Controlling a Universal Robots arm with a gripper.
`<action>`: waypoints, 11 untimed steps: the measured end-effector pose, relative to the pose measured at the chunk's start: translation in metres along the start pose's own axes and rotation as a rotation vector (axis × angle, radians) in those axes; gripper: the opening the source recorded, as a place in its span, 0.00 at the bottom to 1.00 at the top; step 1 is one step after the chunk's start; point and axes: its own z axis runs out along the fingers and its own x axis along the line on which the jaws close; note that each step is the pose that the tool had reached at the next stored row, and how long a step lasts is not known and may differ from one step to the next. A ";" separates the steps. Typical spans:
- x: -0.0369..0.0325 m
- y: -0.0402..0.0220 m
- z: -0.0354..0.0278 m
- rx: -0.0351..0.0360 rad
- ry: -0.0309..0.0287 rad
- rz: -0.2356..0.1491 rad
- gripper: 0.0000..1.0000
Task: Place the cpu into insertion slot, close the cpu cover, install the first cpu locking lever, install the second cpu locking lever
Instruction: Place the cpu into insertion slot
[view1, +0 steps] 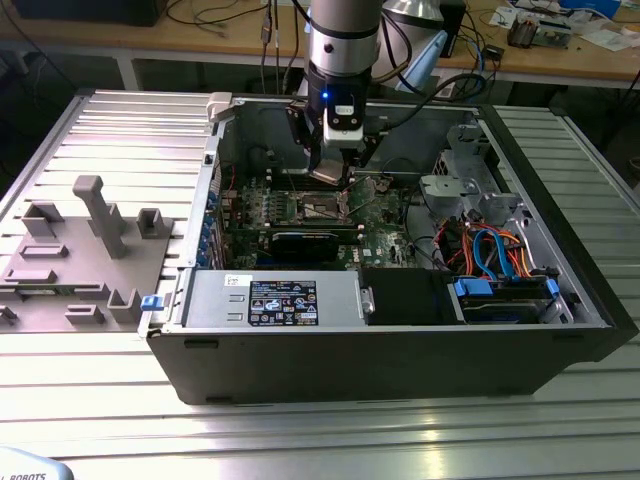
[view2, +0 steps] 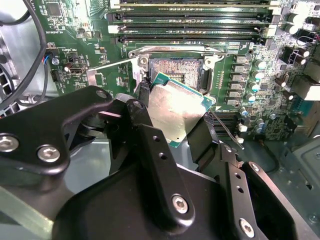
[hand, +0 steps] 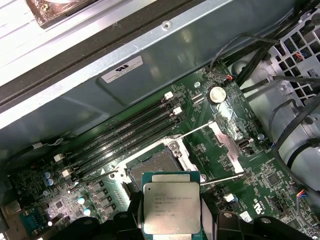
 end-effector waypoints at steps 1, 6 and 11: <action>0.0000 0.0000 0.0000 0.0001 -0.0001 0.001 0.55; 0.0000 0.0000 0.0002 0.0002 -0.0006 0.006 0.55; 0.0000 0.0000 0.0004 0.0004 -0.0010 0.012 0.55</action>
